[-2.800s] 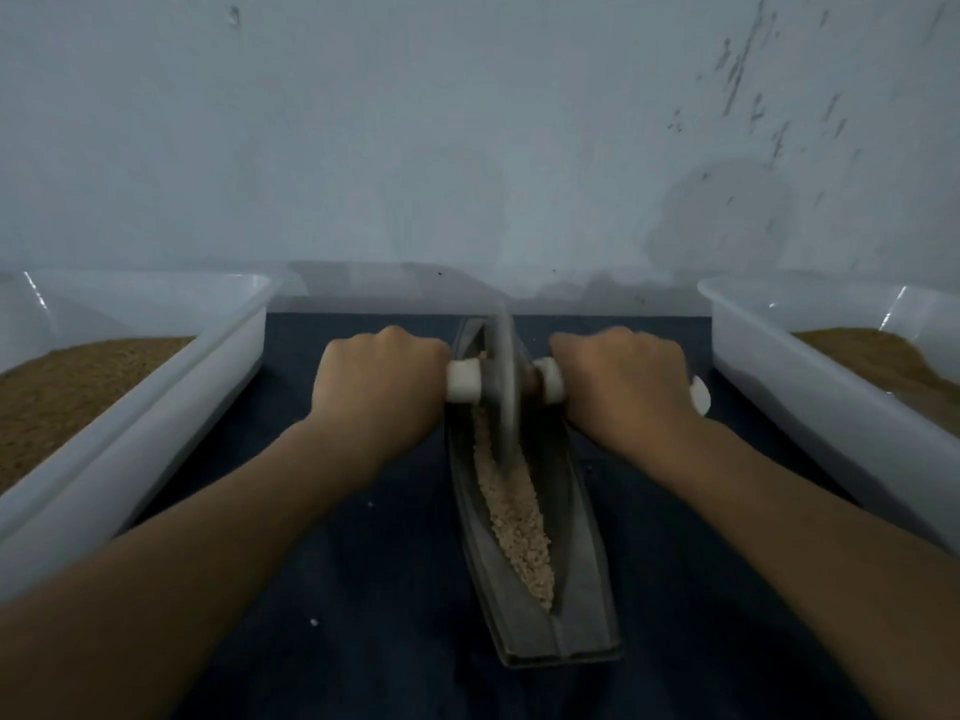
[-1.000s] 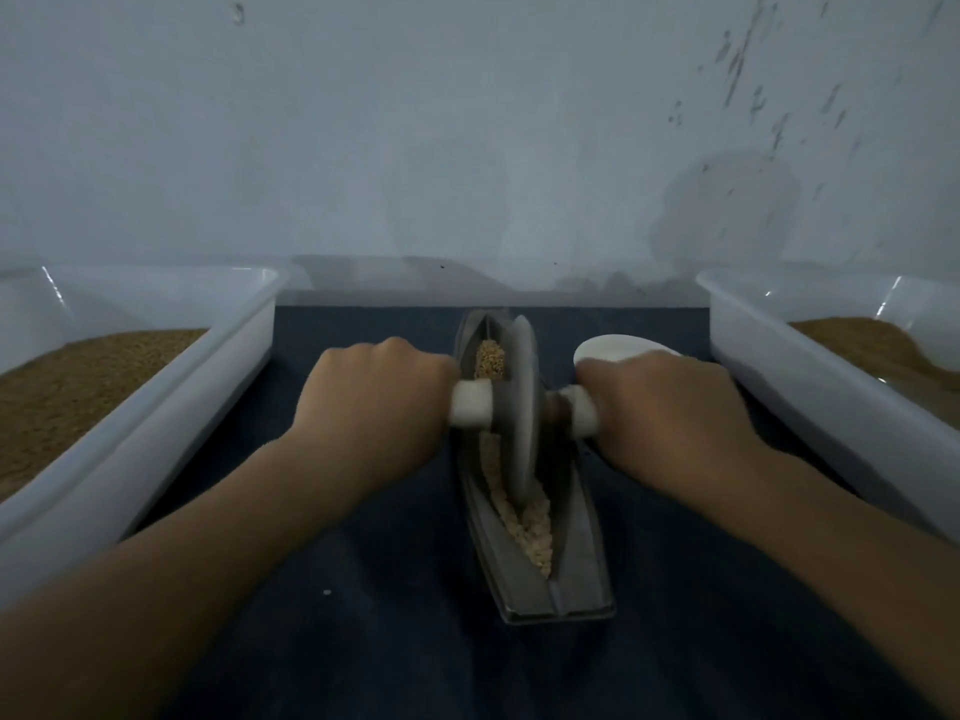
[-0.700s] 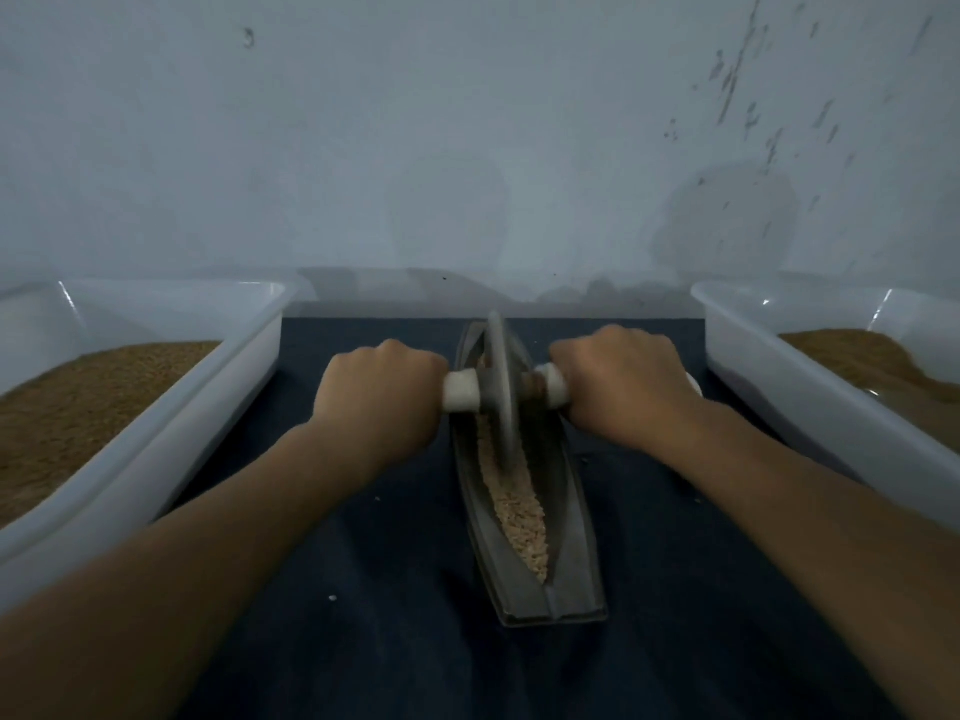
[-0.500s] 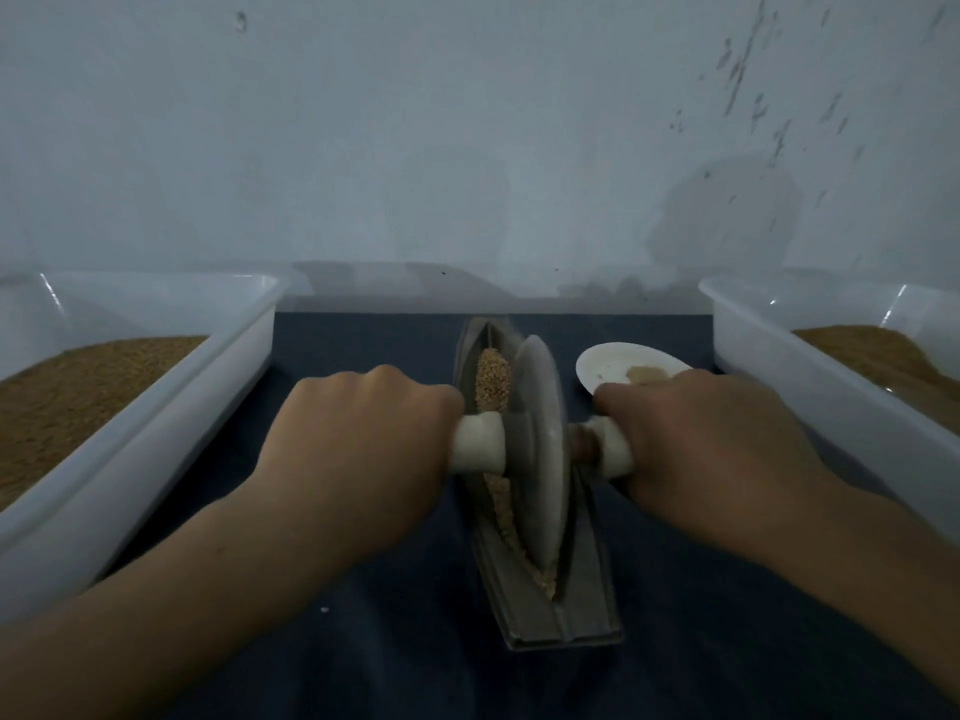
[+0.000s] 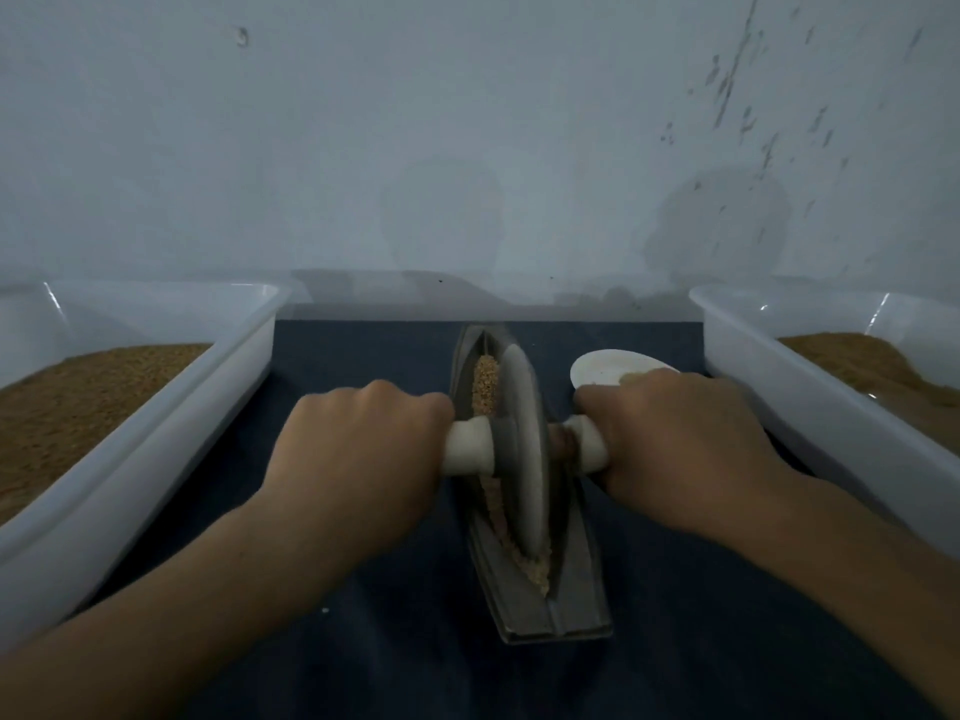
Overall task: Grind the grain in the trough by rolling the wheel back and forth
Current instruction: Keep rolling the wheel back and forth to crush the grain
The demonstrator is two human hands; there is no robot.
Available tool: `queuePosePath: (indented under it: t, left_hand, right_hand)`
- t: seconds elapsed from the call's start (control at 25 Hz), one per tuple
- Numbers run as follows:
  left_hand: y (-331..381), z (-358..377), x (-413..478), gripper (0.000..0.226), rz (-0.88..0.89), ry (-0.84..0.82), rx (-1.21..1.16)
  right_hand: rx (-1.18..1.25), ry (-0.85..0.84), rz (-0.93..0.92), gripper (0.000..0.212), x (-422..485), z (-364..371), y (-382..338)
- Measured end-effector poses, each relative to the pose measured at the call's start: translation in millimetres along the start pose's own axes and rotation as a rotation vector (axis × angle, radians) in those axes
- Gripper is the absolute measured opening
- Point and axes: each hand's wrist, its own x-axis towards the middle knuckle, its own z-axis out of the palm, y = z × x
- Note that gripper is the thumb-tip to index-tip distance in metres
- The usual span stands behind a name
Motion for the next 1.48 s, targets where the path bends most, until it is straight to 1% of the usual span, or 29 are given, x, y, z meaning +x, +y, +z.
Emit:
queuePosePath:
  t: [0.04, 0.08, 0.12, 0.16, 0.24, 0.28, 0.32, 0.4, 0.48, 0.52, 0.6, 0.64, 0.68, 0.72, 0.76, 0.84, 0.88, 0.92, 1.0, 1.08, 1.12, 1.16, 1.2, 1.24, 1.28, 1.36, 1.4, 1.44, 1.48]
  left_hand:
    - [-3, -3, 1, 0.055, 0.018, 0.036, -0.010]
    - [-3, -1, 5, 0.054, 0.029, 0.024, -0.011]
    - [-2, 3, 9, 0.048, -0.001, -0.041, 0.019]
    - [0, 11, 16, 0.037, -0.041, -0.100, 0.056]
    - [-2, 29, 49, 0.011, -0.115, -0.148, 0.073]
    - [-4, 31, 64, 0.006, -0.120, -0.195, 0.063]
    - [-6, 30, 75, 0.009, -0.127, -0.236, 0.059]
    - [-6, 26, 77, 0.011, -0.128, -0.265, 0.050]
    - [-4, 23, 52, 0.008, -0.124, -0.218, 0.016]
    - [-2, 20, 33, 0.017, -0.106, -0.143, 0.004]
    - [0, 7, 4, 0.047, -0.015, -0.034, -0.017]
    - [-3, 4, 2, 0.056, 0.002, 0.022, -0.024]
    - [-4, 5, 6, 0.056, 0.009, 0.015, -0.027]
    - [-5, 10, 10, 0.050, -0.009, -0.045, -0.010]
    - [-4, 19, 15, 0.037, -0.037, -0.103, 0.017]
    - [-8, 37, 49, 0.010, -0.113, -0.156, 0.057]
    - [-11, 40, 67, 0.009, -0.118, -0.186, 0.064]
    - [-12, 39, 82, 0.012, -0.114, -0.210, 0.077]
    - [-12, 37, 89, 0.013, -0.097, -0.224, 0.075]
    - [-12, 35, 65, 0.011, -0.099, -0.204, 0.013]
    - [-11, 34, 46, 0.019, -0.100, -0.148, -0.007]
    - [-9, 30, 28, 0.033, -0.075, -0.088, -0.016]
    - [-9, 28, 15, 0.045, -0.040, -0.046, -0.021]
    - [-10, 26, 11, 0.051, -0.022, 0.019, -0.013]
    - [-11, 25, 15, 0.050, -0.014, 0.041, -0.012]
    - [-11, 38, 26, 0.028, -0.053, -0.034, 0.008]
    - [-13, 46, 39, 0.016, -0.102, -0.083, 0.000]
    - [-16, 54, 54, 0.009, -0.148, -0.128, -0.005]
    - [-19, 58, 67, 0.008, -0.168, -0.176, -0.034]
  right_hand:
    - [0.003, 0.028, -0.005, 0.035, -5, -2, 1]
    - [0.006, 0.012, 0.004, 0.033, -6, 0, 2]
    - [0.018, -0.031, 0.026, 0.033, -1, 4, 1]
    - [0.031, -0.068, 0.062, 0.034, 9, 12, 0]
    - [0.071, -0.128, 0.150, 0.029, 37, 28, 1]
    - [0.101, -0.174, 0.189, 0.024, 50, 32, 2]
    - [0.126, -0.204, 0.212, 0.021, 60, 35, 3]
    - [0.140, -0.209, 0.209, 0.021, 63, 35, 4]
    - [0.080, -0.174, 0.137, 0.029, 45, 27, 4]
    - [0.046, -0.135, 0.079, 0.033, 32, 22, 3]
    - [0.012, -0.019, -0.016, 0.042, 8, 11, 0]
    - [0.013, 0.038, -0.038, 0.044, 1, 8, 1]
    - [0.012, 0.056, -0.039, 0.044, 0, 8, 3]
    - [0.007, 0.035, -0.027, 0.043, 5, 11, 3]
    - [-0.004, -0.009, 0.007, 0.039, 15, 17, 2]
    - [0.025, -0.102, 0.125, 0.028, 47, 32, 1]
    - [0.060, -0.152, 0.177, 0.023, 62, 37, 2]
    - [0.092, -0.190, 0.216, 0.019, 72, 42, 3]
    - [0.113, -0.196, 0.231, 0.019, 74, 45, 5]
    - [0.049, -0.137, 0.156, 0.025, 56, 36, 5]
    - [0.009, -0.099, 0.095, 0.031, 43, 31, 3]
    - [-0.016, -0.063, 0.044, 0.035, 31, 26, 1]
    - [-0.025, -0.033, 0.011, 0.037, 21, 21, 0]
    - [-0.029, -0.009, -0.004, 0.037, 15, 18, 2]
    - [-0.037, -0.007, 0.000, 0.037, 14, 18, 3]
    - [-0.046, -0.061, 0.053, 0.036, 27, 23, 2]
    - [-0.030, -0.083, 0.091, 0.032, 41, 27, 1]
    - [-0.024, -0.105, 0.130, 0.025, 57, 32, -1]
    - [-0.029, -0.139, 0.160, 0.016, 73, 34, -2]
